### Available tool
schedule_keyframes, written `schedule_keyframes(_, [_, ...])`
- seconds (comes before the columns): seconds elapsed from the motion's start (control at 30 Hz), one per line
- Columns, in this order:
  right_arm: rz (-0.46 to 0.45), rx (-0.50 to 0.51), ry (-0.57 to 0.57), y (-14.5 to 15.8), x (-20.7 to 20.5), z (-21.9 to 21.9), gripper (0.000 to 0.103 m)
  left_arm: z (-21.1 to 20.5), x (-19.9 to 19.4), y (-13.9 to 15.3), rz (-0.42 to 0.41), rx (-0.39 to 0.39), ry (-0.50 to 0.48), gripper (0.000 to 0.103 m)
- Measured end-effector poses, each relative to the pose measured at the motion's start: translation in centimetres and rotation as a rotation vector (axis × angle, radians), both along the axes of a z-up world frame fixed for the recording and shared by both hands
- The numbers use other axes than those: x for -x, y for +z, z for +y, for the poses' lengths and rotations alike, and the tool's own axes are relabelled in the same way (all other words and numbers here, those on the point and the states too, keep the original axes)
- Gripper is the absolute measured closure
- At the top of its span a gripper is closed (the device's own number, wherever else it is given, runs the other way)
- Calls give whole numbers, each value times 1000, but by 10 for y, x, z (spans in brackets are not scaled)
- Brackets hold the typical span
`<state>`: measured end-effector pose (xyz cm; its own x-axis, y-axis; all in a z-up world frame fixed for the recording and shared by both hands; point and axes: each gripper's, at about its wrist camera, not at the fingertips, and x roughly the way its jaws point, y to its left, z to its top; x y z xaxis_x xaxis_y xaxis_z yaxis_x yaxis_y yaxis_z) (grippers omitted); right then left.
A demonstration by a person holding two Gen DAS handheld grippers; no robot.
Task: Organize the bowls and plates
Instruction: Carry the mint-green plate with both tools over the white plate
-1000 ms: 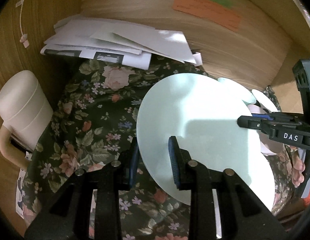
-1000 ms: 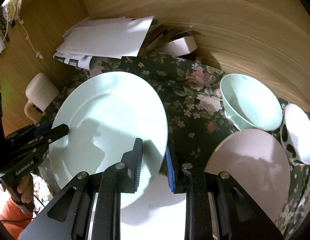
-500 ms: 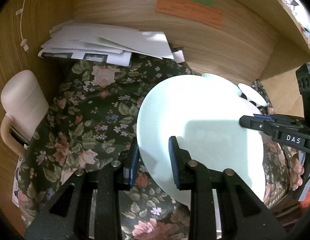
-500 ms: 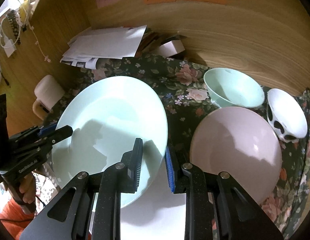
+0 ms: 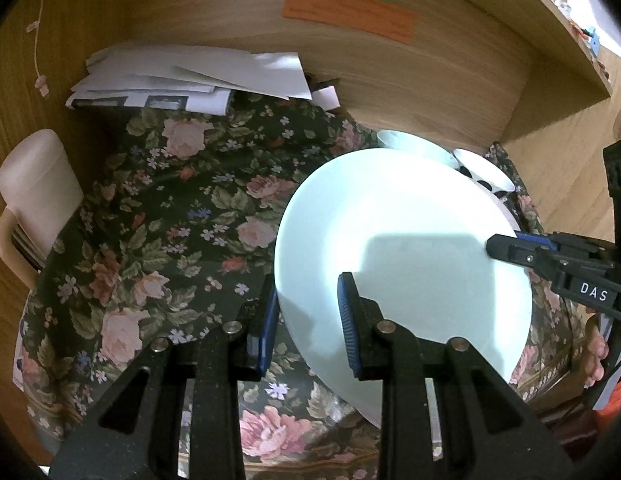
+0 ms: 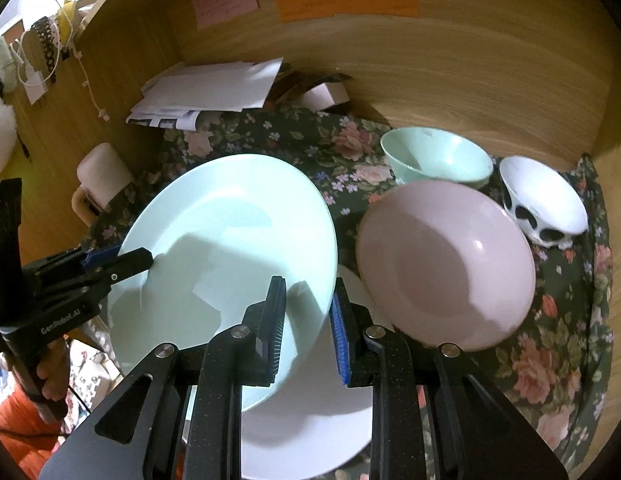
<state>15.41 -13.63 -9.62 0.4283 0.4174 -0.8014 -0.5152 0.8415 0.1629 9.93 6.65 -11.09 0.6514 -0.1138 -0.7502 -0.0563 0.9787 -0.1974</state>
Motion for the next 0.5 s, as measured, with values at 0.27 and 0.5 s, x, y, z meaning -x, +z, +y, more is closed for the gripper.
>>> schedule_keyframes(0.27, [18,-28,-22,-6,8,-18,83,-10,4,-6,16,20,-16,74])
schedule_keyframes(0.5, [26,-34,-43,-12,16,-29,83,-19,3,-16,51,28,-38,74])
